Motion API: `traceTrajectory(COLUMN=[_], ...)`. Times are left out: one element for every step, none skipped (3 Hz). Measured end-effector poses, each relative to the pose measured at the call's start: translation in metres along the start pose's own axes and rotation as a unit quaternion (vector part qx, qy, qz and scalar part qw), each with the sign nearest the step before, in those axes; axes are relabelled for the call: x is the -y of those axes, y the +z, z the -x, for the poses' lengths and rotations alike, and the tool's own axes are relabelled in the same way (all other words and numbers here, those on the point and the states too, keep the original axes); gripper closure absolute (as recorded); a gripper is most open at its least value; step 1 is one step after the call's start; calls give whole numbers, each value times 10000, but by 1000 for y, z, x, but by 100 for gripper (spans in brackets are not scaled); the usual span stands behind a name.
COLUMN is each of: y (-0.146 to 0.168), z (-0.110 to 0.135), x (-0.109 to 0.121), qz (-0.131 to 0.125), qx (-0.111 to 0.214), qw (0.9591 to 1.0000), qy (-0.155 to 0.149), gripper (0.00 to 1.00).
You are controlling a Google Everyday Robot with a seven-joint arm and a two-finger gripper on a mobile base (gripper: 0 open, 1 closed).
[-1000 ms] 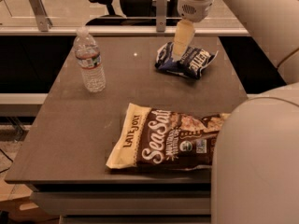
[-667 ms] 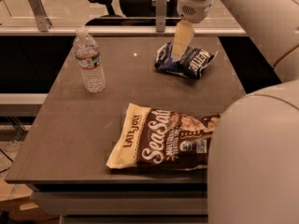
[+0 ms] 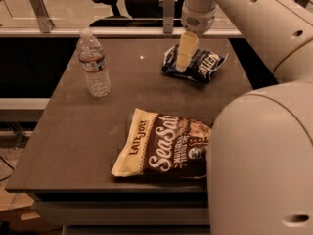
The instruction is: Pick blue chip bag
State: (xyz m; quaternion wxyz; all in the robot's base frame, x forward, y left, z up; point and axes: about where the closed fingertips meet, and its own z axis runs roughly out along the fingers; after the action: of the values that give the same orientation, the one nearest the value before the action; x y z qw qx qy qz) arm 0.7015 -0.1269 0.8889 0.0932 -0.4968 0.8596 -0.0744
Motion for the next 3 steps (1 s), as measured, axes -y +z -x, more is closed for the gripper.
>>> traceTrajectory(y=[17, 30, 38], z=[3, 4, 2], x=[-4, -5, -6], qz=[189, 311, 399], qx=[-24, -40, -26], qw=[9998, 9995, 9992], qy=[6, 31, 69], gripper=[0, 0, 17])
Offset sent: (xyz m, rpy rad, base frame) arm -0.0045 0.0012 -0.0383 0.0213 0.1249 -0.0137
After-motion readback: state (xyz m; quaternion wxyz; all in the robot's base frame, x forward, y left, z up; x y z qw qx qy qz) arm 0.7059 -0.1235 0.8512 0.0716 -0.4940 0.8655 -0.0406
